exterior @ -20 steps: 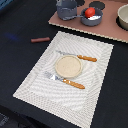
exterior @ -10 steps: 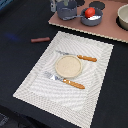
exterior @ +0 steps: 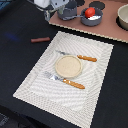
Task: Place the fish, sausage, and tomato into the frying pan.
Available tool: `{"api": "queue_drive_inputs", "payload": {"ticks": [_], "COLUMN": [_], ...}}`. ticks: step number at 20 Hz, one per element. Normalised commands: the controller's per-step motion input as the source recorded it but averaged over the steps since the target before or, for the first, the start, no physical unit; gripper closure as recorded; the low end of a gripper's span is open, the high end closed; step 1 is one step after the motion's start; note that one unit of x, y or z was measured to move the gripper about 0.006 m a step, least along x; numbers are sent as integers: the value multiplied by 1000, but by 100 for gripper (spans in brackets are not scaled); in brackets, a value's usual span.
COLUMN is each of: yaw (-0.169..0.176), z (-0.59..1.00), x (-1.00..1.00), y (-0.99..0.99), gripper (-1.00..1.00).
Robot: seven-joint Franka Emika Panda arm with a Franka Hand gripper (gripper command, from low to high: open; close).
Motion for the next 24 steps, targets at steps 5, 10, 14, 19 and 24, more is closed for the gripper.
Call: {"api": "queue_drive_inputs", "payload": {"ticks": [5,10,14,19,24], "yaw": [88,118,107,93,78], "z": [-355,-362,-426,-471,-495], "x": [-343,-405,-578,-665,-713], "y": [-430,-244,-90,-35,-42], "gripper": [-100,-100,-100,-100,-100]}}
